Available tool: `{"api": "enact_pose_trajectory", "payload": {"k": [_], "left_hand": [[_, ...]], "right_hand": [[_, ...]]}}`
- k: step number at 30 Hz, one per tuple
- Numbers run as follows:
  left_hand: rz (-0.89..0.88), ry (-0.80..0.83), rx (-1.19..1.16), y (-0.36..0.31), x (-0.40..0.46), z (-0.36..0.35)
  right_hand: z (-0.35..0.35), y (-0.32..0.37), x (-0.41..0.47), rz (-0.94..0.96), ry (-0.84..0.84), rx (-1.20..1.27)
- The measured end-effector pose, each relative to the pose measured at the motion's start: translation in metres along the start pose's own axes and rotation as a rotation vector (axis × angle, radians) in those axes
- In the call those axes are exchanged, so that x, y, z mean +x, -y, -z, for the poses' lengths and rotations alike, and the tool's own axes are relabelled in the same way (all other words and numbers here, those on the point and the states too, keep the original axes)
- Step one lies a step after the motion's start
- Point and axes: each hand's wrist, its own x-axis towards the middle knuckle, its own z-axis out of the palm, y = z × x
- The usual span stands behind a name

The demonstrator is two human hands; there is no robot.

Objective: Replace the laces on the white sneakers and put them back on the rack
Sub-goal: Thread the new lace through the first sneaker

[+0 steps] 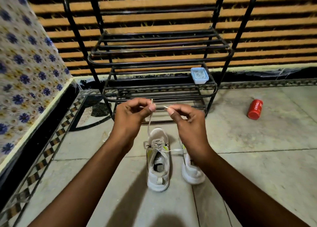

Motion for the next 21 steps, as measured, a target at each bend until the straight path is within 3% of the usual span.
{"api": "enact_pose_trajectory", "payload": {"k": [8, 21], "left_hand": [[-0.061, -0.004, -0.104, -0.03, 0.001, -0.006], [0.123, -0.024, -0.245, -0.035, -0.002, -0.01]], "right_hand": [[-0.004, 0.047, 0.01, 0.024, -0.076, 0.165], [-0.014, 0.049, 0.011, 0.051, -0.076, 0.169]]}}
